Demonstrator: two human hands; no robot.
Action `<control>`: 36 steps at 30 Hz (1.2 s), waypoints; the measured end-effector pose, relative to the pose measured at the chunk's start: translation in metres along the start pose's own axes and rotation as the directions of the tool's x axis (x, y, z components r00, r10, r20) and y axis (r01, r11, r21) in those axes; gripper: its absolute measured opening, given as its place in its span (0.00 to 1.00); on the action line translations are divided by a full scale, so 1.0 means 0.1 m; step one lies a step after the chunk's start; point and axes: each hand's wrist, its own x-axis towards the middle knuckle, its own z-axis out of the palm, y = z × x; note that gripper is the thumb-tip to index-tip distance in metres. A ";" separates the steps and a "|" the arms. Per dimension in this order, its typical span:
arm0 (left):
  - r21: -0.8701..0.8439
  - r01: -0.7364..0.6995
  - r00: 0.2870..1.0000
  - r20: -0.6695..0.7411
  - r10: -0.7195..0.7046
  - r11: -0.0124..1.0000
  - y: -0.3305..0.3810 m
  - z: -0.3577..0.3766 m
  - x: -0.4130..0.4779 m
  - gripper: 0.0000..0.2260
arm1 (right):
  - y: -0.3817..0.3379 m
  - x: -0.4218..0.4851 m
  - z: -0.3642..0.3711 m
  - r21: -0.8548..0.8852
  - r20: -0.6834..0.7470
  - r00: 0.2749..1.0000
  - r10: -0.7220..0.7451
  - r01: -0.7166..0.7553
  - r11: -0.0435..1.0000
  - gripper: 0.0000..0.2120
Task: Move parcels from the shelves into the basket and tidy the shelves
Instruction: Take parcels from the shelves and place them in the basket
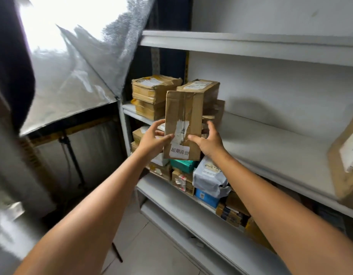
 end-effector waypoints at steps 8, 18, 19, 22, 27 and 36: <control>0.095 0.091 0.935 -0.350 -0.053 0.991 -0.17 -0.49 -0.67 0.24 | -0.04 -0.04 0.69 0.110 0.324 0.930 -0.172 0.144 0.983 0.27; -0.019 0.239 0.614 -0.771 -0.166 0.971 -0.27 -0.82 -2.50 0.26 | -0.23 -1.20 1.39 0.259 0.709 0.617 -0.340 0.220 0.941 0.26; -0.029 0.245 0.574 -0.801 -0.169 0.969 -0.26 -0.83 -2.71 0.25 | -0.28 -1.37 1.42 0.273 0.728 0.585 -0.357 0.230 0.934 0.26; -0.045 0.288 0.464 -0.867 -0.181 0.956 -0.20 -0.83 -3.37 0.23 | -0.38 -1.90 1.54 0.315 0.777 0.487 -0.398 0.247 0.916 0.26; -0.048 0.306 0.313 -0.938 -0.148 0.951 -0.09 -0.63 -4.40 0.22 | -0.49 -2.78 1.46 0.369 0.826 0.365 -0.429 0.224 0.902 0.27; -0.139 0.343 0.098 -0.978 -0.182 0.929 -0.17 0.29 -5.95 0.20 | -0.08 -4.16 0.96 0.363 0.892 0.165 -0.420 0.292 0.885 0.26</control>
